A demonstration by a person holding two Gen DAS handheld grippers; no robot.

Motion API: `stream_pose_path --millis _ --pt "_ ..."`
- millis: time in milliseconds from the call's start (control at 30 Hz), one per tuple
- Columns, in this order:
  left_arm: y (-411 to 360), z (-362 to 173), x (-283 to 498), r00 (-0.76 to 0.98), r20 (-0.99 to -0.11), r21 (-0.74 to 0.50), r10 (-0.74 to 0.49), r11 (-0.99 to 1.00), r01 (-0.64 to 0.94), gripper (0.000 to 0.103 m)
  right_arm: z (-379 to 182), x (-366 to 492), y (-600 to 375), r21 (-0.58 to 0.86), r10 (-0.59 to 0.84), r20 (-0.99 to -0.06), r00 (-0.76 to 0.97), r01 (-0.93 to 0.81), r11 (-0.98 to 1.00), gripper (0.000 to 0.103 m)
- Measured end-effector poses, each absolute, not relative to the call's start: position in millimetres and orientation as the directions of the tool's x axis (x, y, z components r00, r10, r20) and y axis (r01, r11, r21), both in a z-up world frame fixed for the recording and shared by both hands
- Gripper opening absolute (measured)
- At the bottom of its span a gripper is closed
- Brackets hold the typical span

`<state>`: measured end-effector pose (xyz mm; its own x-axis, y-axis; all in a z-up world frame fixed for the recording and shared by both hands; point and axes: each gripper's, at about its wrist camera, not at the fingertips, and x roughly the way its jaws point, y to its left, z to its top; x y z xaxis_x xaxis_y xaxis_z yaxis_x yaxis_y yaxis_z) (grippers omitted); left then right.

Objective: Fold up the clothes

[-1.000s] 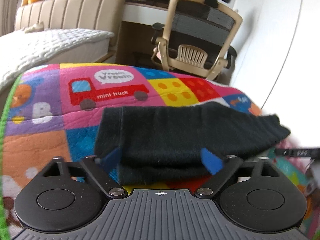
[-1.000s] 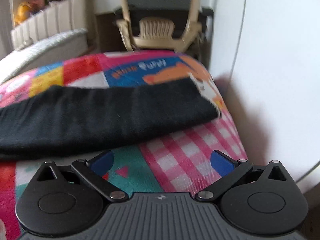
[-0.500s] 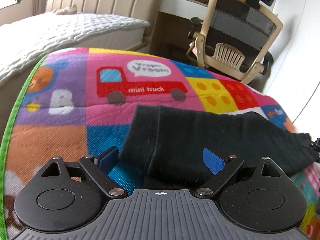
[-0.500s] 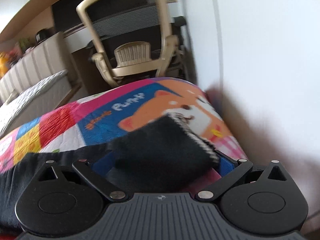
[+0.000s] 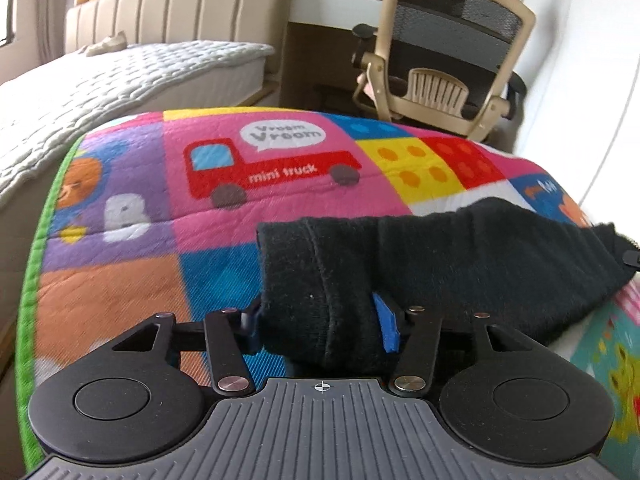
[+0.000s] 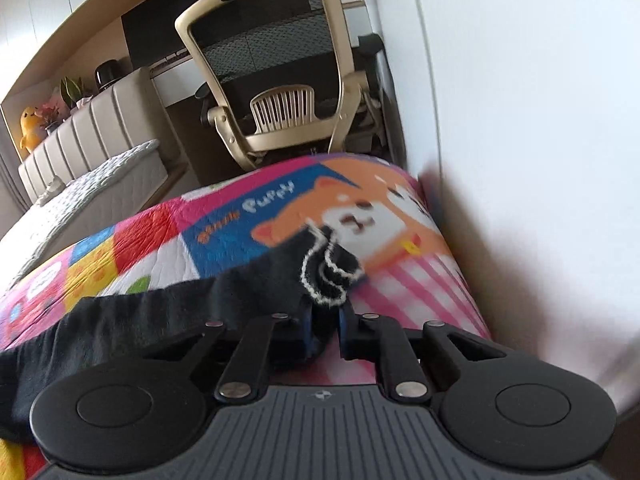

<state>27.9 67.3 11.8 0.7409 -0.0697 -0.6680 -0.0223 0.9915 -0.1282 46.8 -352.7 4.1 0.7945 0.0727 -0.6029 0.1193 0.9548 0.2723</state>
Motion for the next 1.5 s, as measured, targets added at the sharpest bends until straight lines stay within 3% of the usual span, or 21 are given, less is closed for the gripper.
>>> stream_pose_path --millis 333,433,567,700,867,1067,1133,1167,1233,1500 --pt "93.3 14.6 -23.1 0.75 -0.657 -0.148 -0.08 0.989 -0.024 0.059 13.8 -41.2 -352.1 0.308 0.15 -0.637 0.756 0.071 0.949 0.011" --pt "104.4 16.6 -27.3 0.76 -0.647 -0.179 -0.062 0.981 -0.072 0.067 29.3 -53.8 -338.7 0.151 0.049 -0.608 0.792 0.055 0.987 0.018" --pt "115.7 22.8 -35.6 0.783 -0.62 -0.21 -0.055 0.973 -0.098 0.094 58.9 -56.9 -309.8 -0.041 0.023 -0.506 0.862 -0.051 0.998 0.029" --pt "128.2 26.3 -44.1 0.794 -0.606 -0.232 -0.044 0.965 -0.124 0.094 73.7 -43.7 -249.1 -0.037 0.268 -0.483 0.833 -0.325 0.945 0.039" --pt "134.9 32.5 -55.8 0.813 -0.581 -0.247 -0.035 0.96 -0.135 0.094 53.6 -32.6 -148.7 -0.016 0.546 -0.555 0.627 -0.664 0.747 0.041" --pt "131.4 33.8 -59.3 0.814 -0.578 -0.244 -0.047 0.963 -0.117 0.094 13.4 -38.5 -81.1 -0.112 0.563 -0.656 0.503 -0.803 0.586 0.044" --pt "129.4 33.9 -58.9 0.816 -0.576 -0.242 -0.057 0.965 -0.104 0.094 6.9 -31.6 -77.4 -0.117 0.546 -0.669 0.504 -0.797 0.592 0.04" --pt "128.4 34.0 -58.6 0.816 -0.575 -0.242 -0.062 0.966 -0.097 0.094 7.7 -27.6 -80.1 -0.106 0.544 -0.666 0.51 -0.787 0.608 0.024" --pt "126.6 34.4 -57.7 0.817 -0.572 -0.241 -0.071 0.967 -0.084 0.094 15.8 -21.0 -90.0 -0.063 0.554 -0.655 0.513 -0.768 0.637 0.012" --pt "115.1 37.3 -47.4 0.827 -0.549 -0.234 -0.119 0.972 -0.015 0.095 47.2 4.6 -123.4 -0.015 0.52 -0.59 0.618 -0.652 0.758 0.01"
